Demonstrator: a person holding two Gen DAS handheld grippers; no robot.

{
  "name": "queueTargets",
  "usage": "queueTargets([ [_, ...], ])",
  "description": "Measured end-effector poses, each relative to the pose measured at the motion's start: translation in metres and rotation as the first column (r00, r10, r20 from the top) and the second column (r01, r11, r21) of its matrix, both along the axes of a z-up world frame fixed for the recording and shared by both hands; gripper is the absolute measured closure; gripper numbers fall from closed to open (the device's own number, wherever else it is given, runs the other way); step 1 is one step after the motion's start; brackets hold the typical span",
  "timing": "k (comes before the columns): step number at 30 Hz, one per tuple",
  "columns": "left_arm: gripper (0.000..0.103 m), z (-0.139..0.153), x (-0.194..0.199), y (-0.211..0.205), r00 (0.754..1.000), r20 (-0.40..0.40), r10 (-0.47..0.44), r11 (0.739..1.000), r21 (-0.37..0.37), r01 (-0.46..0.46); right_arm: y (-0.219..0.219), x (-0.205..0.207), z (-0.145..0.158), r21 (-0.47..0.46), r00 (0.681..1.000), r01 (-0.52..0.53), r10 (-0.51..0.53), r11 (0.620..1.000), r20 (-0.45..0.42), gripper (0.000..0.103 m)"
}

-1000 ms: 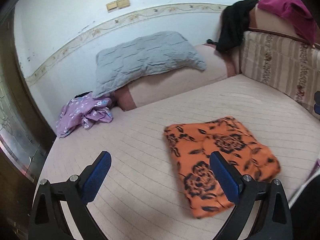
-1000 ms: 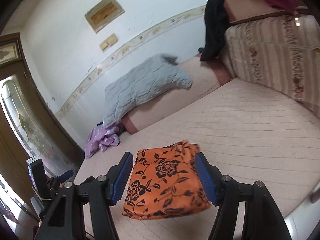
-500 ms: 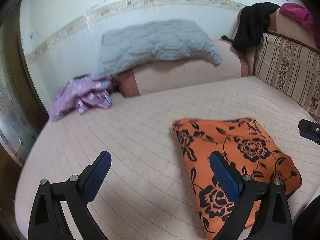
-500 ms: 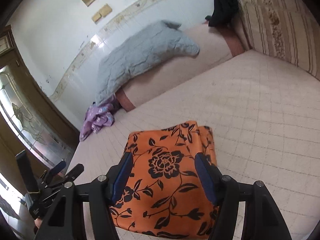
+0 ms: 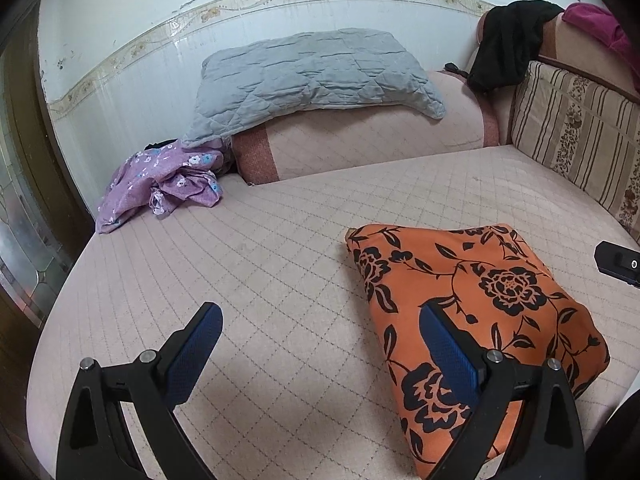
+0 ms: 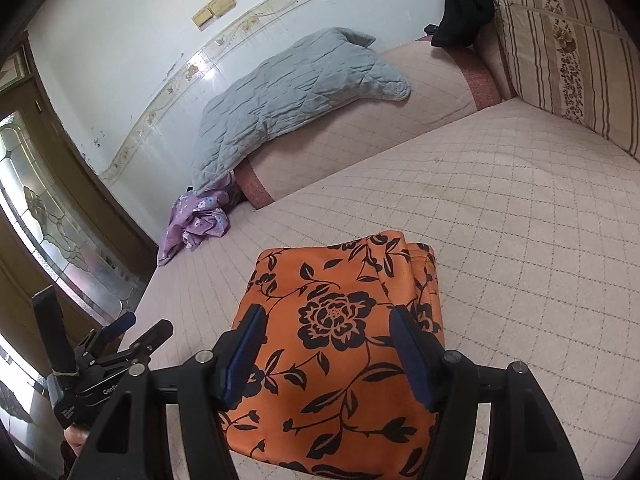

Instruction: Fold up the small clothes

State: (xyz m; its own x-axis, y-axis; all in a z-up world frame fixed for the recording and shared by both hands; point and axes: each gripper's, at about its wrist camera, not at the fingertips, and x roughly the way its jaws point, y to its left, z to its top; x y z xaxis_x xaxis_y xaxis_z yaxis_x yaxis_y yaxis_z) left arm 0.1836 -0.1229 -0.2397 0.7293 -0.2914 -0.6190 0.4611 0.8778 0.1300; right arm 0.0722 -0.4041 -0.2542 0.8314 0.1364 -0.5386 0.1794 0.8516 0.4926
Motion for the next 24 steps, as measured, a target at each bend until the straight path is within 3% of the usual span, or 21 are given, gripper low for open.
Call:
queueTargets([
  [24,0.004,-0.013,0.0,-0.017,0.999,-0.025,-0.021,0.999,0.032,0.021,-0.022,-0.007,-0.007,0.011,1.0,0.02,-0.02,1.0,-0.023,0.035],
])
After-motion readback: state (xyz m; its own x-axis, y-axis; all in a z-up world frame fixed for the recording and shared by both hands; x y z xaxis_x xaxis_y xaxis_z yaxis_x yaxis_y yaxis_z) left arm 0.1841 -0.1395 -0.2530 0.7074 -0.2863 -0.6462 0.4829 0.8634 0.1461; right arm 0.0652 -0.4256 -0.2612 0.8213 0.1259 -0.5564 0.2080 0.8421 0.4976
